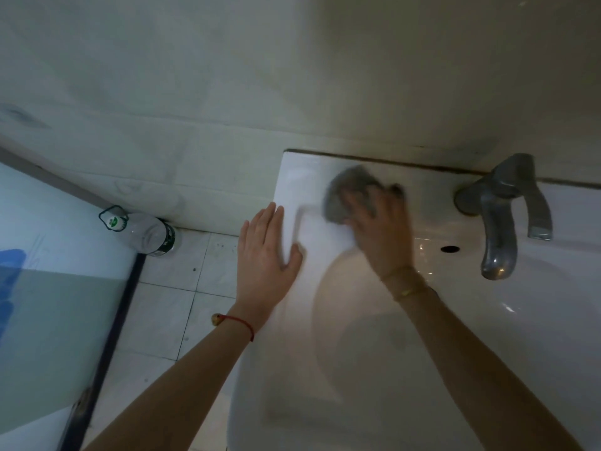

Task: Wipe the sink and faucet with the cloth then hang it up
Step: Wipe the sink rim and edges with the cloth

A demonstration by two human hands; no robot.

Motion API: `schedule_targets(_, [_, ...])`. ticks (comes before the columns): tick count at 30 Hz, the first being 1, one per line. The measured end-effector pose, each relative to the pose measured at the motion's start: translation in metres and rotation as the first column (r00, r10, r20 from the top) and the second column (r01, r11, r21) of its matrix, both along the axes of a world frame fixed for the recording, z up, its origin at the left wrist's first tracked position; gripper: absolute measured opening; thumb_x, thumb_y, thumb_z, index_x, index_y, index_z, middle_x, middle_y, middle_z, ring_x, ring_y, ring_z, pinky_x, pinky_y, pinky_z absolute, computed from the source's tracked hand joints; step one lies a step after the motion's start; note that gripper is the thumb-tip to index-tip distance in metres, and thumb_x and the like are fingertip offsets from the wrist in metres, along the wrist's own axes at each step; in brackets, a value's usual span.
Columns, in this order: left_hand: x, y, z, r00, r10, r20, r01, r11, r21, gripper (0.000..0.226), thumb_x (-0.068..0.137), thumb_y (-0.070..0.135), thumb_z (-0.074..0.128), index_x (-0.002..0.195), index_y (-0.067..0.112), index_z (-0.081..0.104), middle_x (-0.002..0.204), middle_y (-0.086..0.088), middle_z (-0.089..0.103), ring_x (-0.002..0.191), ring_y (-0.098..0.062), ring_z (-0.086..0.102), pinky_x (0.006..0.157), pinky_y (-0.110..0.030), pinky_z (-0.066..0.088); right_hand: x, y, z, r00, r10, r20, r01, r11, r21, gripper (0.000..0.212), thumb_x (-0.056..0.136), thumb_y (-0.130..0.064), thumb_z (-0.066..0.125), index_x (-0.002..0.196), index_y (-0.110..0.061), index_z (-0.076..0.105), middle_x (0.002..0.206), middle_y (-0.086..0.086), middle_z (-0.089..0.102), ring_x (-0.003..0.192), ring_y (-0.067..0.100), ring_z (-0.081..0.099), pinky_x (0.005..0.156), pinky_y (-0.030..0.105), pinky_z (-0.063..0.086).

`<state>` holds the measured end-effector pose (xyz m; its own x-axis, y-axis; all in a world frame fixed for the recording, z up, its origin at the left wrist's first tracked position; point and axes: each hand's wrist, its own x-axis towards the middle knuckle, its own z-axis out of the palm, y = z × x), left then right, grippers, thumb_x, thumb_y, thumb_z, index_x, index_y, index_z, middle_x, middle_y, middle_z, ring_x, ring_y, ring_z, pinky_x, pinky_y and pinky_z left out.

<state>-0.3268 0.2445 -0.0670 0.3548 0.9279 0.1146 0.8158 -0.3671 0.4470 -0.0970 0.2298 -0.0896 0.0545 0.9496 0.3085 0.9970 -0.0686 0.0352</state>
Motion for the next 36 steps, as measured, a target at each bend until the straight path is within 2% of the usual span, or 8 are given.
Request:
schedule_targets(6, [0.002,-0.001,0.002,1.000,0.002,0.005,-0.002,1.000,-0.018,0.064,0.096,0.033,0.055,0.151,0.008,0.034,0.158,-0.008,0.034,0.148,-0.022,0.027,0.123,-0.047,0.022,0.049,-0.047,0.005,0.921,-0.352,-0.164,0.356,0.935,-0.007,0.051,0.102,-0.043,0.030,0.140,-0.015,0.047,0.140,0.022,0.044,0.122,0.043,0.039,0.105,0.052,0.036])
schedule_targets(10, [0.003,-0.002,0.003,1.000,0.010,0.000,-0.010,1.000,-0.016,0.064,0.095,0.031,0.056,0.150,0.007,0.035,0.157,-0.009,0.035,0.147,-0.023,0.029,0.123,-0.046,0.021,0.017,0.019,0.007,0.941,-0.273,-0.202,0.292,0.954,0.067,0.042,0.100,-0.042,0.038,0.130,-0.019,0.058,0.128,0.020,0.054,0.111,0.037,0.042,0.096,0.051,0.043])
schedule_targets(15, [0.003,-0.002,0.006,1.000,0.015,-0.010,-0.015,1.000,-0.014,0.064,0.094,0.031,0.059,0.150,0.008,0.036,0.157,-0.009,0.037,0.145,-0.024,0.031,0.122,-0.046,0.024,0.014,0.021,0.004,0.984,-0.067,-0.168,0.077,0.995,0.055,0.045,0.100,-0.043,0.039,0.138,-0.022,0.051,0.130,0.017,0.054,0.116,0.037,0.047,0.107,0.052,0.033])
schedule_targets(19, [0.003,-0.002,0.005,1.000,0.012,-0.022,-0.012,1.000,-0.007,0.064,0.095,0.031,0.057,0.150,0.008,0.035,0.157,-0.009,0.036,0.145,-0.024,0.031,0.121,-0.048,0.026,0.067,-0.052,0.000,0.955,-0.205,-0.216,0.216,0.976,0.029,0.046,0.102,-0.040,0.038,0.136,-0.011,0.048,0.136,0.020,0.045,0.116,0.039,0.044,0.099,0.048,0.041])
schedule_targets(23, [0.005,-0.001,0.004,0.999,0.018,-0.037,-0.018,1.000,-0.008,0.064,0.094,0.030,0.056,0.150,0.008,0.035,0.157,-0.009,0.036,0.146,-0.023,0.030,0.123,-0.046,0.020,0.045,-0.015,0.001,0.924,-0.310,-0.225,0.333,0.940,0.074,0.039,0.100,-0.038,0.043,0.128,-0.013,0.056,0.130,0.020,0.052,0.112,0.039,0.046,0.098,0.050,0.041])
schedule_targets(28, [0.004,-0.001,0.003,0.999,0.020,-0.036,-0.020,1.000,-0.005,0.064,0.094,0.032,0.056,0.150,0.009,0.034,0.157,-0.009,0.035,0.146,-0.023,0.030,0.123,-0.046,0.022,-0.029,0.041,0.004,0.988,-0.017,-0.156,0.037,0.992,0.123,0.041,0.096,-0.037,0.046,0.133,-0.024,0.056,0.123,0.012,0.059,0.109,0.033,0.048,0.104,0.048,0.036])
schedule_targets(33, [0.004,-0.001,0.004,1.000,0.013,-0.024,-0.014,1.000,-0.013,0.065,0.094,0.032,0.057,0.150,0.008,0.034,0.157,-0.008,0.035,0.145,-0.023,0.031,0.122,-0.046,0.023,-0.023,-0.012,-0.011,0.987,0.162,0.004,-0.162,0.985,0.057,0.055,0.093,-0.024,0.054,0.146,-0.026,0.040,0.128,0.010,0.056,0.114,0.031,0.049,0.110,0.050,0.032])
schedule_targets(36, [0.004,-0.002,0.005,1.000,0.014,-0.013,-0.014,1.000,-0.017,0.065,0.095,0.032,0.057,0.150,0.007,0.034,0.158,-0.009,0.035,0.145,-0.024,0.031,0.121,-0.047,0.025,-0.035,-0.040,-0.020,0.980,0.147,-0.134,-0.138,0.988,0.075,0.047,0.093,-0.025,0.058,0.140,-0.022,0.050,0.124,0.011,0.058,0.114,0.031,0.050,0.103,0.045,0.039])
